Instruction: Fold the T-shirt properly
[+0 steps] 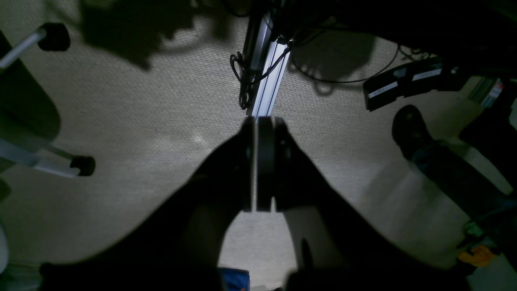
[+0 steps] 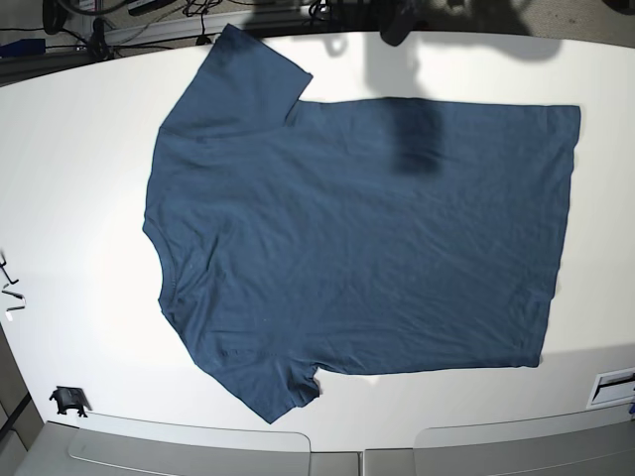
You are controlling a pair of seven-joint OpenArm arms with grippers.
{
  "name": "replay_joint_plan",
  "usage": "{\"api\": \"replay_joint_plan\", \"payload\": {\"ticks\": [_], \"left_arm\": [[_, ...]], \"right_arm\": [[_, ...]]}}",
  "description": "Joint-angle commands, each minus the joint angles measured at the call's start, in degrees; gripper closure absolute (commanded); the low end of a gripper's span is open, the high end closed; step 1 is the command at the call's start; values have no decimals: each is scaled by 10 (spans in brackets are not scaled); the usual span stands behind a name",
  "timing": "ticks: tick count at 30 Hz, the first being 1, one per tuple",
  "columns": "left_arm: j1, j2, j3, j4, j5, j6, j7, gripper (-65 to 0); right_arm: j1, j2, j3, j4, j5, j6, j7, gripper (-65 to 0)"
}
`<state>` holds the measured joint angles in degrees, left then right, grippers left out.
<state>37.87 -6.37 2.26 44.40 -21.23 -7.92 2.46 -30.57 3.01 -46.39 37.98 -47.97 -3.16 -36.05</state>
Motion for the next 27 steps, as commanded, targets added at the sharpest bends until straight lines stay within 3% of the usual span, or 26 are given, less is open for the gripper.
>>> {"api": "replay_joint_plan", "payload": {"ticks": [1,27], "left_arm": [[15,-2,0,9,-3,-2,-2,0],[19,-2,0,25,-3,-2,6,0]], "right_arm": [[-12,-1,-1,3,0,-4,-4,0],[-31,-1,-1,3,-1,-7,-2,0]]}}
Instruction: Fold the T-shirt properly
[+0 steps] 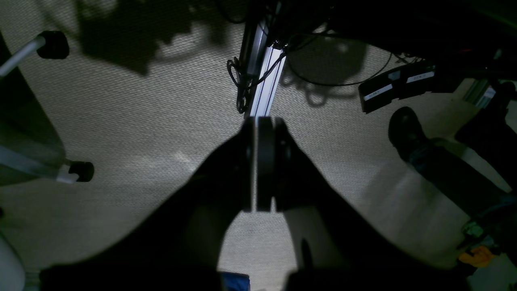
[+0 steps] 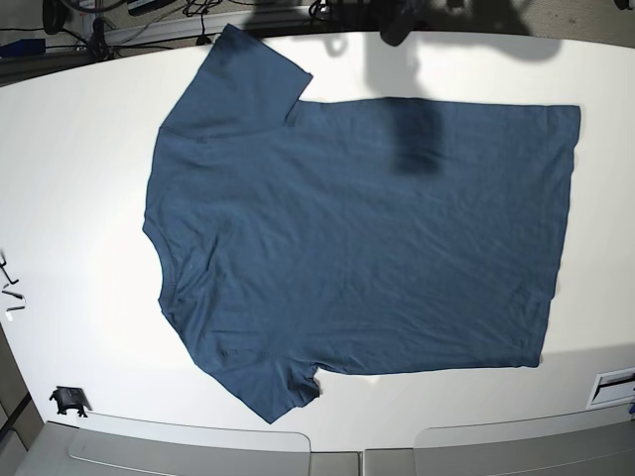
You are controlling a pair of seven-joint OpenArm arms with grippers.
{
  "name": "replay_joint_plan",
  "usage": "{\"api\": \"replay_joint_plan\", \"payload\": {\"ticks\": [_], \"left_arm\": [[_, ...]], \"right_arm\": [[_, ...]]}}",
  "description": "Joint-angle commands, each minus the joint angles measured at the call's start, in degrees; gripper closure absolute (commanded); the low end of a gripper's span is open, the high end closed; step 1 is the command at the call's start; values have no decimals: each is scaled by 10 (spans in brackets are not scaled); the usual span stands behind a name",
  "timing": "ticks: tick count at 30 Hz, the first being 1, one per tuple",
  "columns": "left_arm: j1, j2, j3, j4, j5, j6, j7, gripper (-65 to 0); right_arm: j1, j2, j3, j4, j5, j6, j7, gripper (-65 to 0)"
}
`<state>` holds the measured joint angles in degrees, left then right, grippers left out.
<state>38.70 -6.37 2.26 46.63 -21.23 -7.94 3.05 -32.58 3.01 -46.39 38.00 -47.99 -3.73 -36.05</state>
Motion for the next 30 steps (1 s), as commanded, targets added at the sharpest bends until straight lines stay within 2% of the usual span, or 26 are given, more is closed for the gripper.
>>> {"api": "replay_joint_plan", "payload": {"ticks": [1,8,10,15,19,24,27,30], "left_arm": [[11,-2,0,2,-3,-2,0,0],[11,-2,0,2,-3,-2,0,0],[11,-2,0,2,-3,-2,0,0],[10,-3,0,2,1,-2,1,0],[10,-4,0,2,1,-4,0,0],[10,-4,0,2,1,-4,0,0],[10,-3,0,8,1,-4,0,0],[10,-3,0,11,1,-4,0,0]], "right_arm": [[-11,-1,-1,3,-1,-2,-2,0],[-16,-1,-1,3,-6,-2,-4,0],[-17,2,-2,3,-60,-2,0,0],[-17,15,-2,3,-245,-3,7,0],[-19,30,-2,3,-296,-3,9,0],[-19,58,-26,3,-301,-3,9,0],[-18,80,-51,3,-293,-3,34,0],[-19,91,-59,3,-221,-2,91,0]]}}
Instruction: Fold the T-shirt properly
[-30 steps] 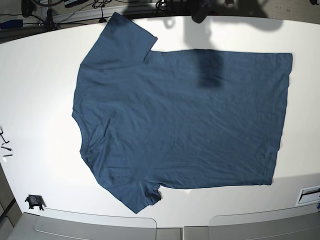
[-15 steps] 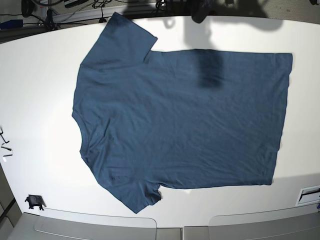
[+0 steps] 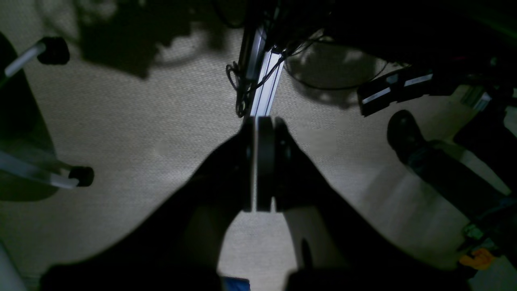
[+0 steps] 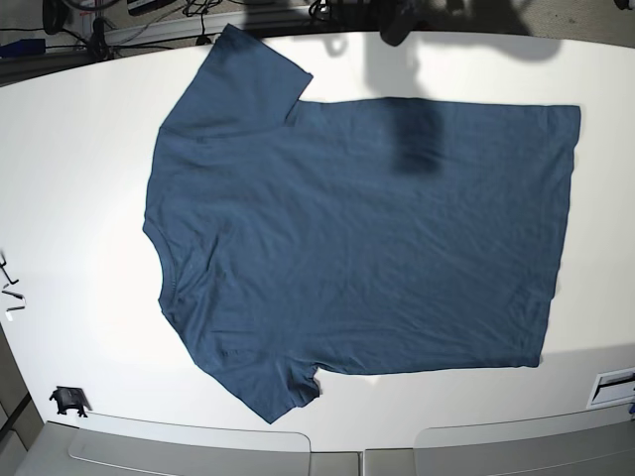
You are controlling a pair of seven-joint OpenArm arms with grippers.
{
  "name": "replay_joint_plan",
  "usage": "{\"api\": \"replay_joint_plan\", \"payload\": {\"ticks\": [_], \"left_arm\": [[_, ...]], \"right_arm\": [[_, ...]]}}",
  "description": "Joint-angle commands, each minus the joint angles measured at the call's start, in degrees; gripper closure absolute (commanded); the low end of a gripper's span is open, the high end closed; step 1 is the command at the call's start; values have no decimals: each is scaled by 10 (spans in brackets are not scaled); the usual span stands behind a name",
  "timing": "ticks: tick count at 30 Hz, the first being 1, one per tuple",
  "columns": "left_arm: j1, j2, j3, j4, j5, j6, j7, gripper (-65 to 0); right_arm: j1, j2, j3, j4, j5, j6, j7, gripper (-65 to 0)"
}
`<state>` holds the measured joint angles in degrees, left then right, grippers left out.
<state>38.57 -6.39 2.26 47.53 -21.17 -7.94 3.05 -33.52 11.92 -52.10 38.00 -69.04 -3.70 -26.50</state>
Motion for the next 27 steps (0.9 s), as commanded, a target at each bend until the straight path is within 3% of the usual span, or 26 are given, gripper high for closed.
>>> {"api": "replay_joint_plan", "payload": {"ticks": [1,4,7,11,21,27], "left_arm": [[11,-3,0,2,0,-4,0,0],[11,-3,0,2,1,-4,0,0],[11,-3,0,2,1,-4,7,0],[12,-3,0,2,1,-4,15,0],[30,-3,0,32,1,-4,14,0],[68,-3,0,89,1,-4,12,0]], "right_arm": [[-9,2,-2,3,31,-2,9,0],[-9,1,-2,3,129,-2,31,0],[-7,1,-2,3,189,-2,61,0],[-4,2,0,3,279,-4,61,0],[-5,33,0,3,499,-5,115,0],[-4,21,0,3,621,-50,146,0]]}}
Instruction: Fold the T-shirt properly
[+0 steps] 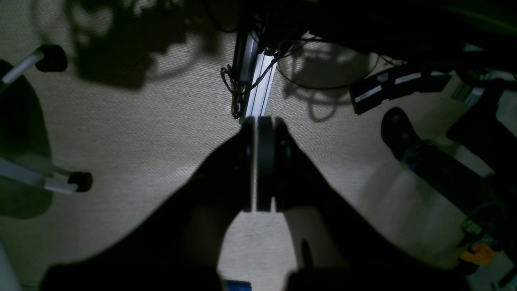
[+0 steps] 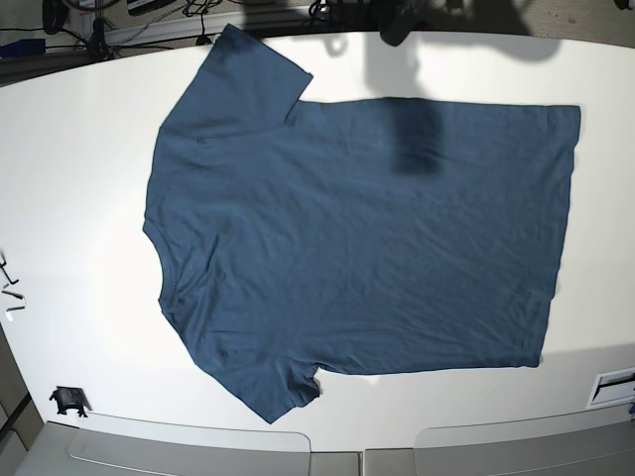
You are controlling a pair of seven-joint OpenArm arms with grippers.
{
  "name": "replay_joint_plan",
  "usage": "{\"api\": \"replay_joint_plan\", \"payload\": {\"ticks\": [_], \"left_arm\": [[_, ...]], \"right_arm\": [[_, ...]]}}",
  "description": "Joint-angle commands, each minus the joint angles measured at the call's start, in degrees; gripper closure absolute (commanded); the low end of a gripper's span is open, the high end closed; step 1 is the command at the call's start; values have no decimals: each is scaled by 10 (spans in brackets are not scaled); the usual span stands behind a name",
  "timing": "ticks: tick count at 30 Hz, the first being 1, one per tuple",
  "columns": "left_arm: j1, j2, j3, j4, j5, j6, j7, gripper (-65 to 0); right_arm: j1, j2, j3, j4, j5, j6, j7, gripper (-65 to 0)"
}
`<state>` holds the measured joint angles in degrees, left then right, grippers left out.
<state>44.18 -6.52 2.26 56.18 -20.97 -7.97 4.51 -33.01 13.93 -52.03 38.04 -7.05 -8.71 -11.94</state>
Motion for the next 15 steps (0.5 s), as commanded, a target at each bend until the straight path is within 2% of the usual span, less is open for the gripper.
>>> {"api": "replay_joint_plan", "payload": {"ticks": [1,8,12,15], "left_arm": [[16,-2,0,6,-2,-3,-2,0],[25,-23,0,-7,-1,-3,2,0],[25,-46,0,-6,-2,-3,7,0],[27,-56,-1,0,-2,-2,37,0]], "right_arm": [[-9,-3,-1,4,0,-15,3,0],[-13,-10,-1,54,-5,-148,2,0],[-20,-3,-1,90,-33,-152,1,0],[-46,13,-1,130,-56,-160,1,0]]}}
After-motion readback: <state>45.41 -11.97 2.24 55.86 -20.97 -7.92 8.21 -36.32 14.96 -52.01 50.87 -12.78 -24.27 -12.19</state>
